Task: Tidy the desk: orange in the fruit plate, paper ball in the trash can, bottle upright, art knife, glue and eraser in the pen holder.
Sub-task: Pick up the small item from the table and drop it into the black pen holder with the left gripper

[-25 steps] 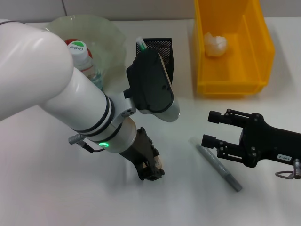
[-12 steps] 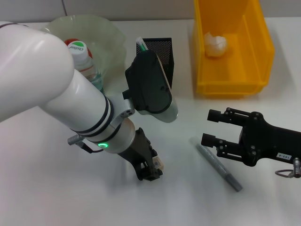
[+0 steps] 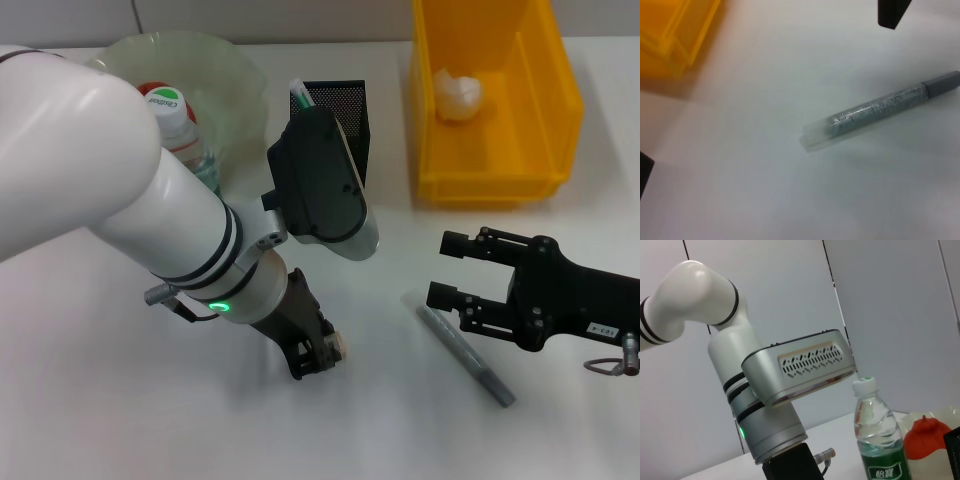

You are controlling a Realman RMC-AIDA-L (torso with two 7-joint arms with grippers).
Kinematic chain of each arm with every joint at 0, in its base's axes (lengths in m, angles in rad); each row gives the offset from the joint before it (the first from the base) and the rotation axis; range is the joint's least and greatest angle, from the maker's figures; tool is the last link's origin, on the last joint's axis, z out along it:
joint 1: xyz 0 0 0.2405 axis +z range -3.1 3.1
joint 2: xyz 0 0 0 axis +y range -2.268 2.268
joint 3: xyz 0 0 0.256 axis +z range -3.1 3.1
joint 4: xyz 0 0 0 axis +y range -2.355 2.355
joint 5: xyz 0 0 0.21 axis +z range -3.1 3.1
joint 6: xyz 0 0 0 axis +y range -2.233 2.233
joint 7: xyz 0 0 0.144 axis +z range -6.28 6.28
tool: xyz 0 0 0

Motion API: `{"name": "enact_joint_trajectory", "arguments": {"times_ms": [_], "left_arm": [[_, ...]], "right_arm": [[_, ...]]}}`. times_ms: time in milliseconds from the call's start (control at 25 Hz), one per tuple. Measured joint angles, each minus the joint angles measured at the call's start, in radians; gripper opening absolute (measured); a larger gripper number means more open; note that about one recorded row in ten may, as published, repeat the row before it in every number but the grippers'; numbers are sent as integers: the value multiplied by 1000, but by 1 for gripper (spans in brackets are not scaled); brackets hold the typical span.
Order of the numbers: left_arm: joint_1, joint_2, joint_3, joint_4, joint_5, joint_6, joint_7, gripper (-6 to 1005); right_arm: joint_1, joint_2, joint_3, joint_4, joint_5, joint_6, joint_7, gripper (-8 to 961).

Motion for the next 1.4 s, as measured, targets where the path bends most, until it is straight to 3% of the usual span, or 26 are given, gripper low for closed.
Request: {"name": "enact_joint_trajectory", "arguments": {"times_ms": [320,680,1040,1120,1400], "left_arm": [[0,0,1,7,11,-6,0,256],[10,2,-11,45,12,6,12,255],[135,11,-110,245,11,39,37,254],[175,10,-161,309,10,58,60,254],[221,7,-314,383,-48,17,91,254]], "right_arm": [[9,0,1,0,0,3,5,665],[13,4,48,0,0,4,5,665],[2,19,140,-15,0,-3,-1,666],[-1,22,151,-17,0,-4,-3,666],[-27,26,169,-16,0,-9,-17,666]]}}
